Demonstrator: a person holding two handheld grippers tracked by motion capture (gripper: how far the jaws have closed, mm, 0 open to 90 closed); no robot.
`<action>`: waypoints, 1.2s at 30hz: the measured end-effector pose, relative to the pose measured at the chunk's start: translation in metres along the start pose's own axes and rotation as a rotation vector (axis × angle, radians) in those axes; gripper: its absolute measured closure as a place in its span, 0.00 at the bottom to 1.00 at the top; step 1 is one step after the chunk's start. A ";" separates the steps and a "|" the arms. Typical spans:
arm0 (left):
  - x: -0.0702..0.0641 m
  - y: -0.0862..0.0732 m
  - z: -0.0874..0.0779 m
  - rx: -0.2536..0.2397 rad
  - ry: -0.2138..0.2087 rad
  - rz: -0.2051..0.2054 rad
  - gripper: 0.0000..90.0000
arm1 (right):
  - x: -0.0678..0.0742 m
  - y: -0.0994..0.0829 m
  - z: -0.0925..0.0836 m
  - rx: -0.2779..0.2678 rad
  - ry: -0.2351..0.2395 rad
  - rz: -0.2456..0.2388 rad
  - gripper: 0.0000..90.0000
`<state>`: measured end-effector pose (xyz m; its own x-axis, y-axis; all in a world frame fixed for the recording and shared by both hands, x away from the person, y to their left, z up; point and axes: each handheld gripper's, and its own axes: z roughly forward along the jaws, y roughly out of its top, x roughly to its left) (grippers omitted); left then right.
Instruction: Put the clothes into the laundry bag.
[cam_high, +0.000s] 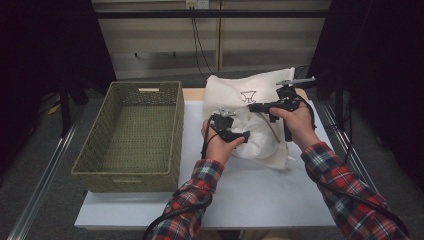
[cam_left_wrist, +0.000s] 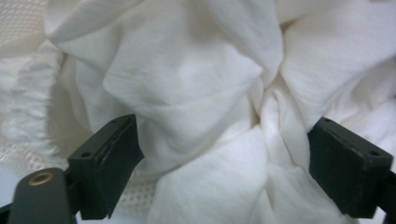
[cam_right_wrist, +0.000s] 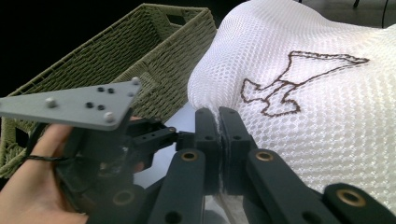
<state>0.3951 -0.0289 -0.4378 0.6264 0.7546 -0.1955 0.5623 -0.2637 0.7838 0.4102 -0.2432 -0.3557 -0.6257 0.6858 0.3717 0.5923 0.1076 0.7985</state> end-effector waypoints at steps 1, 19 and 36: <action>-0.001 -0.001 -0.002 0.004 0.008 0.006 0.11 | 0.000 0.000 0.000 -0.001 -0.002 -0.002 0.98; -0.003 -0.032 0.000 0.115 -0.031 0.045 0.08 | -0.002 0.000 -0.002 -0.004 -0.005 0.000 0.98; -0.014 -0.022 0.017 -0.010 -0.078 0.003 0.96 | -0.002 0.000 -0.006 -0.009 -0.008 0.001 0.98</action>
<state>0.3828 -0.0439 -0.4624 0.6684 0.7046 -0.2385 0.5555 -0.2595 0.7900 0.4082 -0.2483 -0.3540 -0.6207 0.6920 0.3687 0.5886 0.1006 0.8021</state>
